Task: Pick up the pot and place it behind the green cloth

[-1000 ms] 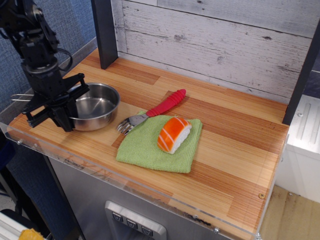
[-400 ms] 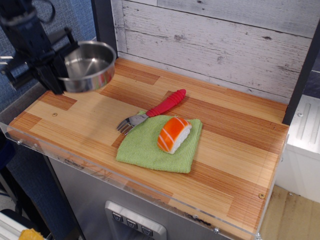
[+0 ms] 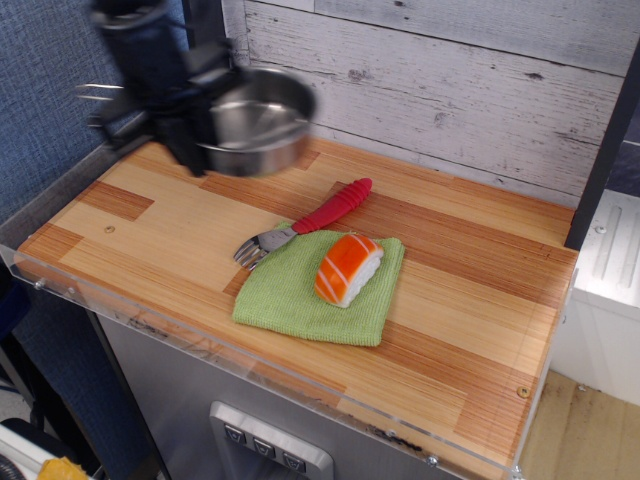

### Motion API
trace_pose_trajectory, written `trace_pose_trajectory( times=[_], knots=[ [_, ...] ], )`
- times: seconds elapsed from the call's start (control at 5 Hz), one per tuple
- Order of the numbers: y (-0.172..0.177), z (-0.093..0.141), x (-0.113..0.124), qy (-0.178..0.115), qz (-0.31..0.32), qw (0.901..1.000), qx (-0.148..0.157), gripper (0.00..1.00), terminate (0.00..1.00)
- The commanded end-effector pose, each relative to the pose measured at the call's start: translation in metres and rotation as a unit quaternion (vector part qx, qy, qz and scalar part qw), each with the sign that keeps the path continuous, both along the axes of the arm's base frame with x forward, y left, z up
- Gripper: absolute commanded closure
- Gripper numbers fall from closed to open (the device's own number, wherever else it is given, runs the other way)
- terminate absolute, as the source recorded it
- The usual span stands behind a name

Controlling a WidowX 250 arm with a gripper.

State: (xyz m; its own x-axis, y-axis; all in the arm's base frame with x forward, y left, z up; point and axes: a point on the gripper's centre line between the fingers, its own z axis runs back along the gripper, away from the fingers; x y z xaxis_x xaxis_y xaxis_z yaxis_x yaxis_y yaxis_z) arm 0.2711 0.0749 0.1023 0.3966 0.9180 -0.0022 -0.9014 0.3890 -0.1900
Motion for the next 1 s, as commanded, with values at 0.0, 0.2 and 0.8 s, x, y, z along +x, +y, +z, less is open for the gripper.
trace_pose_trajectory(
  times=[0.0,0.2,0.8],
  knots=[
    [-0.051,-0.005,0.034,-0.01,-0.069,0.9975,-0.009,1.0,0.0],
    [-0.063,-0.021,0.047,-0.002,-0.078,0.9969,-0.007,1.0,0.0],
    [-0.095,-0.079,0.084,0.016,-0.117,0.993,0.008,1.0,0.0]
  ],
)
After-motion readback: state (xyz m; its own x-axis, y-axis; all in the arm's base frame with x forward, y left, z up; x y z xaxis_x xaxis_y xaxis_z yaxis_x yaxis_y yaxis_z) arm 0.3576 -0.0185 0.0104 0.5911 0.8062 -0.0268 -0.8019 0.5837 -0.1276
